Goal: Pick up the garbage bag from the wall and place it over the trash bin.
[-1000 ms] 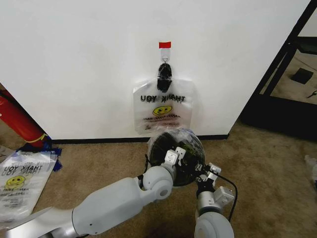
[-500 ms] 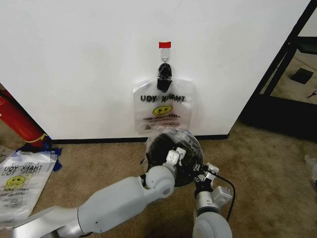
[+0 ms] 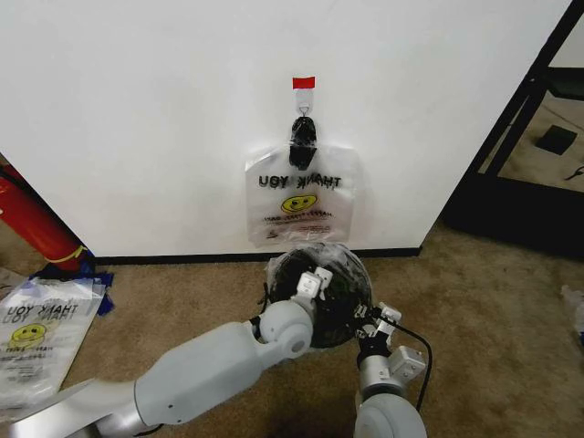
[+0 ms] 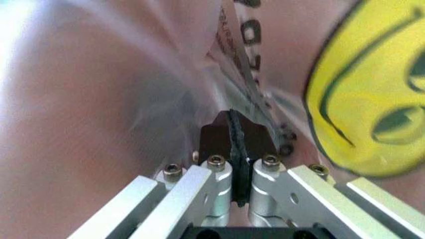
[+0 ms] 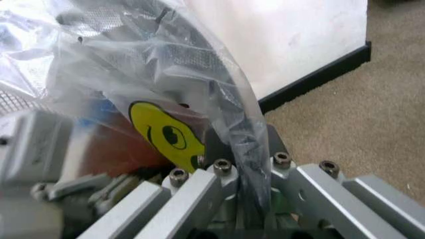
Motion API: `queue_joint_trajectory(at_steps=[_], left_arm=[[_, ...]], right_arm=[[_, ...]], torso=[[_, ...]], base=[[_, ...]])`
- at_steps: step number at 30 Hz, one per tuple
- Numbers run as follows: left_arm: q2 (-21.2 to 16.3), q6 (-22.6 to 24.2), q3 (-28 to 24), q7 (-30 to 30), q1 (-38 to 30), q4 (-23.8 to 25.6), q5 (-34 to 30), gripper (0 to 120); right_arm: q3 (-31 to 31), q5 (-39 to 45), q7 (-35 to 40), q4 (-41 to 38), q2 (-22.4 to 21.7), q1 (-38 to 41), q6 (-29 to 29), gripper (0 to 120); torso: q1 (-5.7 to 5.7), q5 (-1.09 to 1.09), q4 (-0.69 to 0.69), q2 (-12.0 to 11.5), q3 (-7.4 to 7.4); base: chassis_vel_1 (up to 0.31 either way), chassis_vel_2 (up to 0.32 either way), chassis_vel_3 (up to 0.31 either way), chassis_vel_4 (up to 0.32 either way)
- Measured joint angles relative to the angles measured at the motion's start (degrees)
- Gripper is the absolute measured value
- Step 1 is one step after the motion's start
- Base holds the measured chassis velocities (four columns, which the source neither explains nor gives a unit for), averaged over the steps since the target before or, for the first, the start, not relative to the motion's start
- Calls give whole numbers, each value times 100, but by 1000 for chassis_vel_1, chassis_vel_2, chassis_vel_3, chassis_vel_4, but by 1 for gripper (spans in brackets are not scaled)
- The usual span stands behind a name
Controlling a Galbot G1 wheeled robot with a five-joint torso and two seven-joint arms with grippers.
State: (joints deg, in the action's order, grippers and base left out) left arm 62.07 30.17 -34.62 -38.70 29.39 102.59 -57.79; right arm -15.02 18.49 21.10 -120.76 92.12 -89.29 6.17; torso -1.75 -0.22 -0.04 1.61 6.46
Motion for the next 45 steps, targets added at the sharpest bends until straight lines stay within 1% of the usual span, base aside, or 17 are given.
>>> queue_joint_trajectory(at_steps=[2, 4, 10, 14, 18, 20, 29, 33, 36, 38, 41, 45], left_arm=[[-85, -3, 17, -5, 42, 120, 25, 0], [-68, -46, 47, -7, 53, 95, 93, 0], [133, -133, 13, -14, -16, -185, 173, 0], [246, -139, -31, -13, -46, -332, 196, 0], [479, -139, -99, -13, -78, -585, 195, 0], [529, -140, -113, -13, -79, -649, 194, 0], [557, -161, -196, 62, -1, -674, 164, 0], [436, -200, -91, 72, 94, -476, 166, 0], [189, -191, -16, 56, 129, -193, 166, 0], [115, -177, -9, 52, 131, -108, 164, 0], [-229, -85, -10, 17, 149, 311, 90, 0], [-424, -89, -44, 124, 181, 465, 157, 0]], right_arm=[[12, -2, -2, 13, 1, 10, -4, 0], [44, -20, -7, 16, 1, 10, -8, 0], [133, -134, -48, 16, 1, -92, -69, 0], [168, -166, -67, 2, 1, -162, -90, 0], [187, -170, -70, -32, 1, -196, -99, 0], [186, -165, -70, -46, 1, -201, -99, 0], [147, -85, -65, -76, 1, -203, -99, 0], [150, -85, -54, -60, 1, -188, -99, 0], [137, -85, -50, -43, 1, -171, -99, 0], [129, -85, -50, -38, 1, -162, -99, 0], [101, -93, -44, -4, 1, -113, -109, 0], [93, -124, -39, 24, 1, -94, -146, 0]], torso=[[0, -1, 0, 0, 0], [0, 0, 0, 0, 0], [0, 0, -2, 0, 0], [0, 0, -1, 0, 0], [0, 1, -1, 0, 0], [0, 0, -2, 0, 0], [0, 1, -1, 0, 0], [0, 0, -2, 0, 0], [0, -1, -1, 0, 0], [0, -1, 0, 0, 0], [0, -1, 0, 0, 0], [0, 0, 0, 0, 0]], base=[[0, 0, 0, 0], [0, 0, 0, 0], [0, 0, 0, 0], [0, 0, 0, 0], [0, 0, 0, 0], [0, 0, 0, 0], [0, 0, 0, 0], [0, 0, 0, 0], [0, 0, 0, 0], [0, 0, 0, 0], [0, 0, 0, 0], [0, 0, 0, 0]])
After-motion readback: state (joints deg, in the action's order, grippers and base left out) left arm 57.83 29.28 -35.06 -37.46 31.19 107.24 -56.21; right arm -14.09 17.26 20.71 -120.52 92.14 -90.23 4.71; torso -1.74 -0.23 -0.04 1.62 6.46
